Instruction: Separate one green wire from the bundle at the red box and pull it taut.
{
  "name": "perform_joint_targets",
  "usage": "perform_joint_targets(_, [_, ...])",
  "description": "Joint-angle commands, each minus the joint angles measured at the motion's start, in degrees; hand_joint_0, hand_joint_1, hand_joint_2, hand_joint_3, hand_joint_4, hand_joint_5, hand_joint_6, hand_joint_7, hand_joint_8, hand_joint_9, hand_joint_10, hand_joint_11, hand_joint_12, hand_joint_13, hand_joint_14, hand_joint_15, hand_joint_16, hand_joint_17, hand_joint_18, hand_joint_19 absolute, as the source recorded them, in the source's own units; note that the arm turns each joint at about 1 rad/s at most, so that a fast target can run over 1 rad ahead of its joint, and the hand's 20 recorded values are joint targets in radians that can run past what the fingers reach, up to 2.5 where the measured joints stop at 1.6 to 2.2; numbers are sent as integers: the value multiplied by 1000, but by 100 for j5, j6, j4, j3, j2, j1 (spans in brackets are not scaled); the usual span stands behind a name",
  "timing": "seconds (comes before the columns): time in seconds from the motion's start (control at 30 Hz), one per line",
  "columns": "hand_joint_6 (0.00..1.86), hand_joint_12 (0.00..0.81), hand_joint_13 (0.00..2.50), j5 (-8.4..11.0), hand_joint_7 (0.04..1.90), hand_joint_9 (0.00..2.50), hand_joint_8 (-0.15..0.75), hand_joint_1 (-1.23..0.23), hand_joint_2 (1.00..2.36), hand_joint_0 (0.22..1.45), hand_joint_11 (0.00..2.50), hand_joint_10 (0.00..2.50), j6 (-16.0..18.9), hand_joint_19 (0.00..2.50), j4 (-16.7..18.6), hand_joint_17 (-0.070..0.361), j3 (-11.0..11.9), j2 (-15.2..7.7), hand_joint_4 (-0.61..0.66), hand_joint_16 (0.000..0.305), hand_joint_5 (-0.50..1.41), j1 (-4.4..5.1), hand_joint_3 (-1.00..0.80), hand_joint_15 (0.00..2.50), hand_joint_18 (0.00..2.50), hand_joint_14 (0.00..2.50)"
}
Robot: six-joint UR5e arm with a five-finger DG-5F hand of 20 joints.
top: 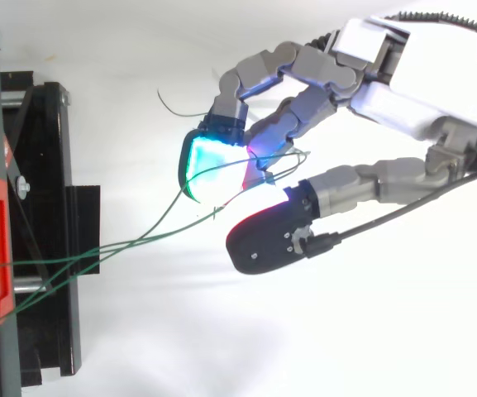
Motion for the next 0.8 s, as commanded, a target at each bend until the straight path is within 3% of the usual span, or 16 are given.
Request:
perform_joint_targets(0.0, [848,413,771,-8,996,1104,296,-649,1000,497,1135,22,0,762,-192,129,76,-1,130,57,-160,0,-500,689,688,25])
perform_joint_targets(0.13, [837,398,781,1,1043,1142,279,-514,1000,549,1120,24,0,780,-192,122,76,-1,112,54,-153,0,-495,686,673,26])
perform_joint_targets(0.23, [834,394,788,1,1063,1163,270,-517,1008,584,1127,25,0,786,-209,119,84,-1,105,53,-150,0,-406,694,666,26])
perform_joint_targets(0.77, [888,393,773,1,1042,1089,272,-751,1018,621,1159,24,0,769,-218,121,84,-1,114,54,-181,0,-205,691,675,27])
